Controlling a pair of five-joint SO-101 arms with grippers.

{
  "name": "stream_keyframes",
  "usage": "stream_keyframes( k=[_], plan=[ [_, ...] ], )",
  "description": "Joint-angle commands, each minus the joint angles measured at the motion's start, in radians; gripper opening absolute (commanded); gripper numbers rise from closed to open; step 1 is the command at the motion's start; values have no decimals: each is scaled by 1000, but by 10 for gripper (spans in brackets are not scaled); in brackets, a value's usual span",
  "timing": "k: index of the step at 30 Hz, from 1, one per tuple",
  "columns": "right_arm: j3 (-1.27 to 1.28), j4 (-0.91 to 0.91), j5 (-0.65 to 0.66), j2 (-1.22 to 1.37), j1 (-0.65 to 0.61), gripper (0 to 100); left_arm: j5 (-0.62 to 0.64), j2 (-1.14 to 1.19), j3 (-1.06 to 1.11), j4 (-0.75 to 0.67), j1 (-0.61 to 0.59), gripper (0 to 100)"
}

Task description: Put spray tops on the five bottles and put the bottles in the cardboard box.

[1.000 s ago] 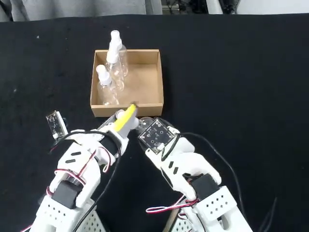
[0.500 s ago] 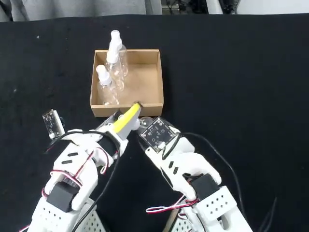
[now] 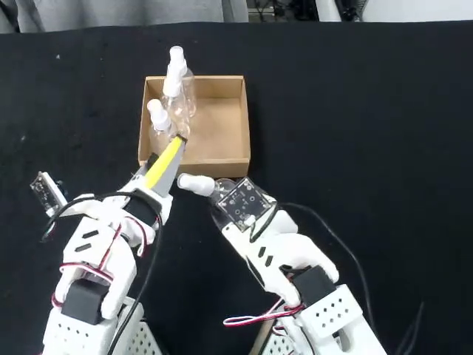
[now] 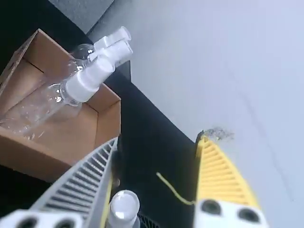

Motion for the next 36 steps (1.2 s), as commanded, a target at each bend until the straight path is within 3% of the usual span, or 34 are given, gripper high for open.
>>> stream_keyframes(
  k=[1, 13, 19, 30, 36],
  plan=[
    [-54, -31, -68, -39, -15, 15, 18, -14, -61, -2, -36, 232],
    [-87, -29, -138, -39, -15, 15, 69, -14, -61, -3, -171, 230],
    [-125, -23, -244, -39, -17, 15, 69, -14, -50, -3, -174, 230],
    [-136, 15, -236, -219, -28, 15, 68, -14, -48, -2, -168, 230],
    [-120, 110, -235, -352, -107, 15, 68, -6, -48, -3, -165, 230]
  ],
)
